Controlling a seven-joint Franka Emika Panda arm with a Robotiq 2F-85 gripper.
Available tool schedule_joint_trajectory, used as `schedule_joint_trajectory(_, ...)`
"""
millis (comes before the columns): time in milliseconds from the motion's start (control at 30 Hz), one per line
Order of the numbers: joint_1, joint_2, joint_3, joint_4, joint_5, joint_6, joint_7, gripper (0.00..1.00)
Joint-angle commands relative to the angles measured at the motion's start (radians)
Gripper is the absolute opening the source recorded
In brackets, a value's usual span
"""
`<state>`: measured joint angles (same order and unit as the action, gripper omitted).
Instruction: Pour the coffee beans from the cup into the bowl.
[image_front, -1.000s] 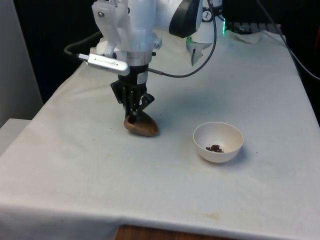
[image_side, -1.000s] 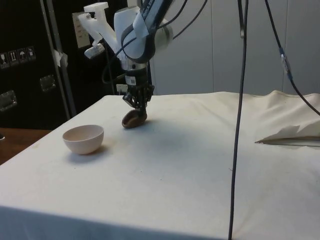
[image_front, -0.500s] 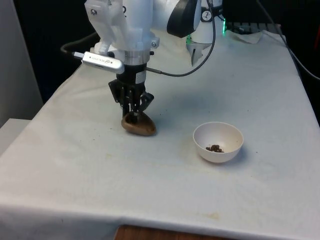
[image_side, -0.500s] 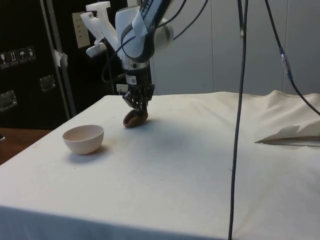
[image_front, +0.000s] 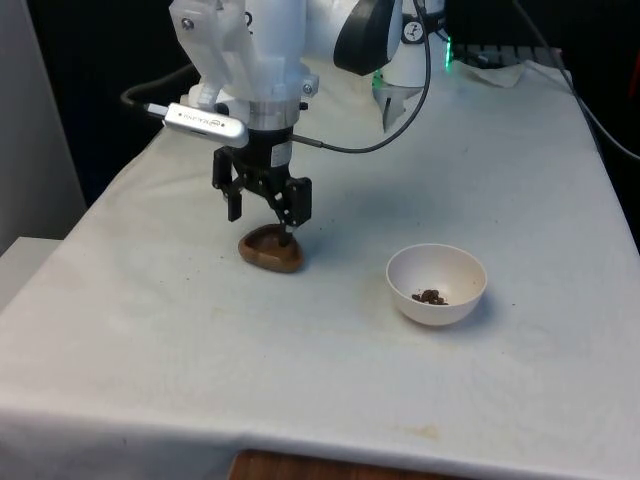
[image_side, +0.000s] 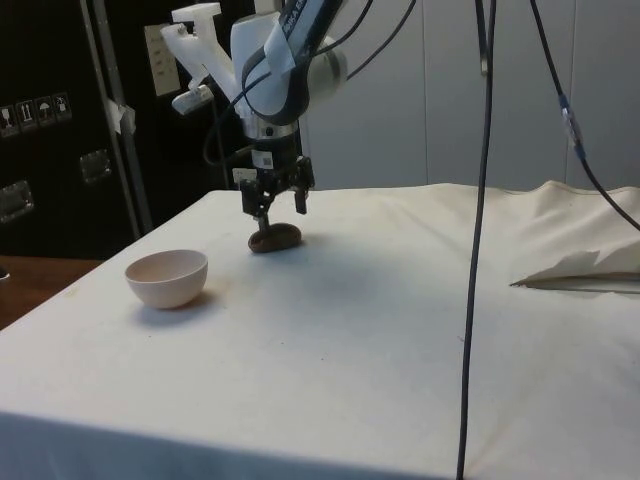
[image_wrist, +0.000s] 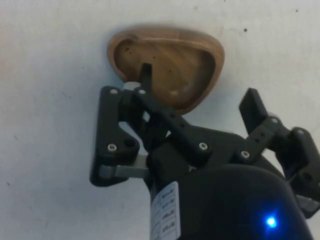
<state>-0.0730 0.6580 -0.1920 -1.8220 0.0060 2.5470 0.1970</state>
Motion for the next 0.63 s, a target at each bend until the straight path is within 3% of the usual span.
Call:
schedule_joint_trajectory(0,-0.001,0.000,0.000,0.000,0.001,0.000,0.000,0.99)
schedule_joint_trajectory(600,0.003,-0.056,-0.008,-0.021,-0.002,-0.022,-0.004,1.00)
